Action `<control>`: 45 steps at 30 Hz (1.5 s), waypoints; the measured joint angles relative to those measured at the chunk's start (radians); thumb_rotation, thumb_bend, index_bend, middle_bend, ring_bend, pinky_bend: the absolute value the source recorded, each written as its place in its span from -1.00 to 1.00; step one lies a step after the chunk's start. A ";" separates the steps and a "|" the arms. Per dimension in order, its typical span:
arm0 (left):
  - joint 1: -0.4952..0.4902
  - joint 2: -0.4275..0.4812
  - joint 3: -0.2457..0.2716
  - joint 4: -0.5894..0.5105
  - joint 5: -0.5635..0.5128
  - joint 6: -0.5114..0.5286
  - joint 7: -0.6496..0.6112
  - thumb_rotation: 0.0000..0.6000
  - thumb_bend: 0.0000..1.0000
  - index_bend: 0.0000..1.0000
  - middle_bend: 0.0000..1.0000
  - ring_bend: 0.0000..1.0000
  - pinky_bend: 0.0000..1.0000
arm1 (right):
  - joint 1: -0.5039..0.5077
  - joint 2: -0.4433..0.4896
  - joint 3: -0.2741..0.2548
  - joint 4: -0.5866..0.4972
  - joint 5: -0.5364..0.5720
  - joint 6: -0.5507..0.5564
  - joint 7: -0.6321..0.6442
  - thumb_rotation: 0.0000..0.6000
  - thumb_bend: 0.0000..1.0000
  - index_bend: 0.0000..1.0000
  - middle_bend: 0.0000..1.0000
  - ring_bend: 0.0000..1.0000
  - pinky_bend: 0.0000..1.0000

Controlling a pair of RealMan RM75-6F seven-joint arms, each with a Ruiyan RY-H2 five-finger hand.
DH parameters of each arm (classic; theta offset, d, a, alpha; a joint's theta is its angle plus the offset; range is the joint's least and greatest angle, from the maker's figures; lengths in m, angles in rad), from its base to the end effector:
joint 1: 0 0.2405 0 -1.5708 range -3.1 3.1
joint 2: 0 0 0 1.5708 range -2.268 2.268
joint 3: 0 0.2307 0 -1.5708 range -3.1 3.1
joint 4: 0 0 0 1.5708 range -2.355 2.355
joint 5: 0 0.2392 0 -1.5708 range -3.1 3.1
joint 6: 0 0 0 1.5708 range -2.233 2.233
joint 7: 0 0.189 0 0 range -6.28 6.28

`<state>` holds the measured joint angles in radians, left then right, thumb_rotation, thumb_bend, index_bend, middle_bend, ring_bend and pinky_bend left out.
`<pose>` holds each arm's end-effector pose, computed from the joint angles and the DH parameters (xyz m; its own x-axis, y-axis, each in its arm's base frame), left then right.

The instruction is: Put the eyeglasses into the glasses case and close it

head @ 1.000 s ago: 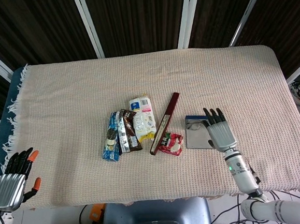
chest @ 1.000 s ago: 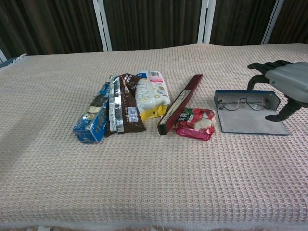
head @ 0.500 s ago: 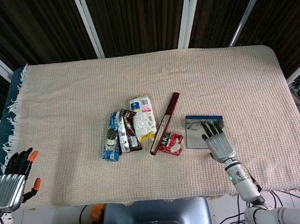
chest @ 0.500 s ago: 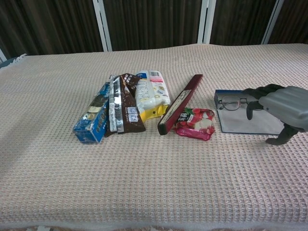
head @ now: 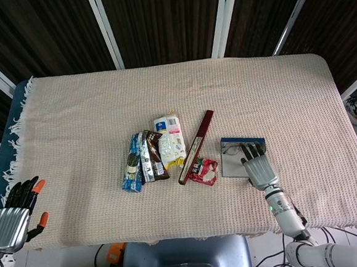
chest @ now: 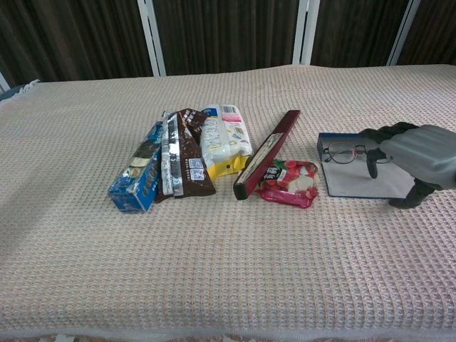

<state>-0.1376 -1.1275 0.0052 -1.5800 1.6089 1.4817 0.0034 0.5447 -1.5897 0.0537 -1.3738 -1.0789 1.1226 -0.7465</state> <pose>-0.2814 0.2275 0.1033 0.4337 0.0348 0.9004 0.8914 -0.1622 -0.4232 -0.2278 -0.3321 -0.0571 0.7725 -0.1986 0.6031 -0.6350 -0.2354 0.7358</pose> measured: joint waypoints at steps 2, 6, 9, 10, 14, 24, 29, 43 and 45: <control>0.000 0.000 0.000 0.000 -0.001 0.000 0.001 1.00 -0.14 -1.00 -1.00 -1.00 -0.94 | 0.002 -0.004 0.006 0.005 0.007 -0.004 -0.003 1.00 -0.20 0.11 -0.99 -1.00 -1.00; 0.001 0.000 0.000 0.000 -0.001 0.001 0.001 1.00 -0.14 -1.00 -1.00 -1.00 -0.94 | 0.005 -0.010 0.018 0.015 0.017 -0.009 -0.006 1.00 -0.10 0.14 -0.99 -1.00 -1.00; 0.001 0.000 -0.001 0.000 -0.002 0.001 0.000 1.00 -0.14 -1.00 -1.00 -1.00 -0.94 | 0.006 -0.012 0.024 0.018 0.016 -0.008 -0.002 1.00 0.00 0.18 -0.99 -1.00 -1.00; 0.001 0.000 -0.001 0.000 -0.003 0.001 0.000 1.00 -0.14 -1.00 -1.00 -1.00 -0.94 | 0.006 -0.012 0.025 0.018 0.013 -0.005 0.001 1.00 0.03 0.19 -0.99 -1.00 -1.00; 0.001 0.000 -0.002 0.000 -0.004 0.001 -0.001 1.00 -0.14 -1.00 -1.00 -1.00 -0.94 | 0.006 -0.013 0.036 0.023 0.002 0.011 0.008 1.00 0.05 0.21 -0.98 -1.00 -1.00; -0.001 -0.004 -0.002 -0.001 -0.004 -0.003 0.010 1.00 -0.14 -1.00 -1.00 -1.00 -0.94 | 0.028 -0.015 0.083 0.035 0.046 0.001 -0.012 1.00 0.07 0.22 -0.98 -1.00 -1.00; -0.001 -0.004 -0.002 -0.002 -0.006 -0.003 0.011 1.00 -0.14 -1.00 -1.00 -1.00 -0.94 | 0.045 -0.037 0.100 0.058 0.077 -0.012 -0.033 1.00 0.07 0.23 -0.97 -1.00 -1.00; -0.001 -0.007 -0.002 0.007 0.002 0.003 -0.002 1.00 -0.14 -1.00 -1.00 -1.00 -0.94 | 0.044 -0.049 0.090 0.083 0.044 -0.001 0.010 1.00 0.20 0.43 -0.86 -1.00 -1.00; -0.001 -0.007 -0.002 0.007 0.002 0.002 -0.002 1.00 -0.14 -1.00 -1.00 -1.00 -0.94 | 0.039 -0.047 0.087 0.081 0.033 0.004 0.024 1.00 0.20 0.44 -0.85 -1.00 -1.00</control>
<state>-0.1387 -1.1343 0.0032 -1.5735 1.6105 1.4839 0.0014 0.5839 -1.6363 0.1403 -1.2927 -1.0460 1.1263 -0.7229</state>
